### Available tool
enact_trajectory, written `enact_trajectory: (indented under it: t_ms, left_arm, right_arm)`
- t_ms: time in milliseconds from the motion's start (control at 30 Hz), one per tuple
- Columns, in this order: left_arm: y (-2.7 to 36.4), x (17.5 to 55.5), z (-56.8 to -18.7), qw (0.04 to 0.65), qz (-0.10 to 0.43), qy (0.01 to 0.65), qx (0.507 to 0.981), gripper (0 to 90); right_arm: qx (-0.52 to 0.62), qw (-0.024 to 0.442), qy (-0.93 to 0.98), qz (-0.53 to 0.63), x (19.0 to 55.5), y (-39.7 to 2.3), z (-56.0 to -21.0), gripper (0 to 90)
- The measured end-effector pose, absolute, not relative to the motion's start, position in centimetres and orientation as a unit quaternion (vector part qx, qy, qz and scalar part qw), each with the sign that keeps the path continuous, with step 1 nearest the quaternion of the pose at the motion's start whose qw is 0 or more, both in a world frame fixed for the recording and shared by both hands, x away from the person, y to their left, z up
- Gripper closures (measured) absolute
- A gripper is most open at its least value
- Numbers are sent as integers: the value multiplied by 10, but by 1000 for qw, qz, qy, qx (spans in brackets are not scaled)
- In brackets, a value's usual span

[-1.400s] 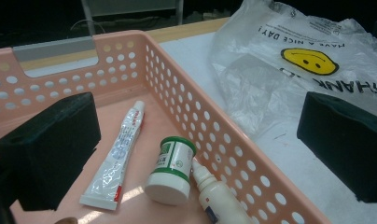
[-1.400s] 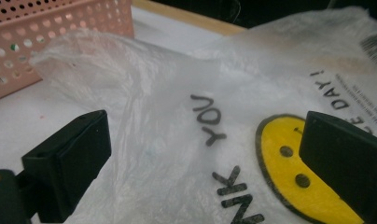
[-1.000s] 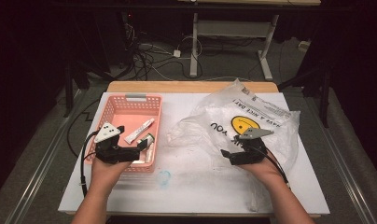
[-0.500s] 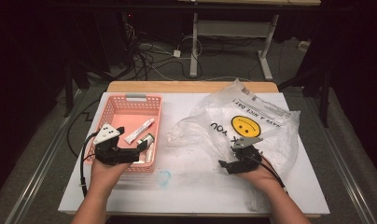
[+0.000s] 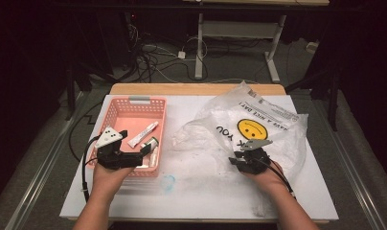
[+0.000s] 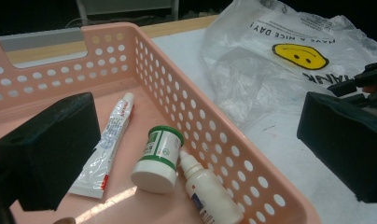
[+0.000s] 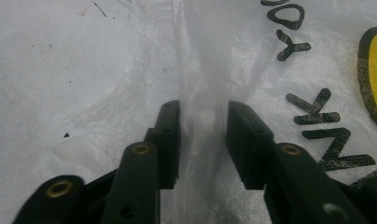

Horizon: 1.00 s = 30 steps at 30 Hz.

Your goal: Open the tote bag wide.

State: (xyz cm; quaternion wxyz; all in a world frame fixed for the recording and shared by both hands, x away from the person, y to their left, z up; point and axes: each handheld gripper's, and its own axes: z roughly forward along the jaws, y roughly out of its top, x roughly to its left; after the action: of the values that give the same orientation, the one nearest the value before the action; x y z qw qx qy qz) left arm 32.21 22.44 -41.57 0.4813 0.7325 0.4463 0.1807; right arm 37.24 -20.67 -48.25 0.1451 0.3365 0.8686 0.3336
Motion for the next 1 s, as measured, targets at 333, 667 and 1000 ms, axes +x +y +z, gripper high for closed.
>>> enact_trajectory:
  t_ms: [333, 667, 1000]
  left_arm:
    - [226, 323, -418, 479, 181, 450, 732, 0]
    - [228, 323, -417, 482, 180, 452, 728, 0]
    - [229, 323, -416, 486, 180, 449, 728, 0]
  right_arm:
    - [351, 151, 848, 366, 373, -217, -478, 891]
    - [341, 162, 834, 403, 367, -224, -465, 900]
    - [333, 190, 813, 438, 362, -227, -443, 900]
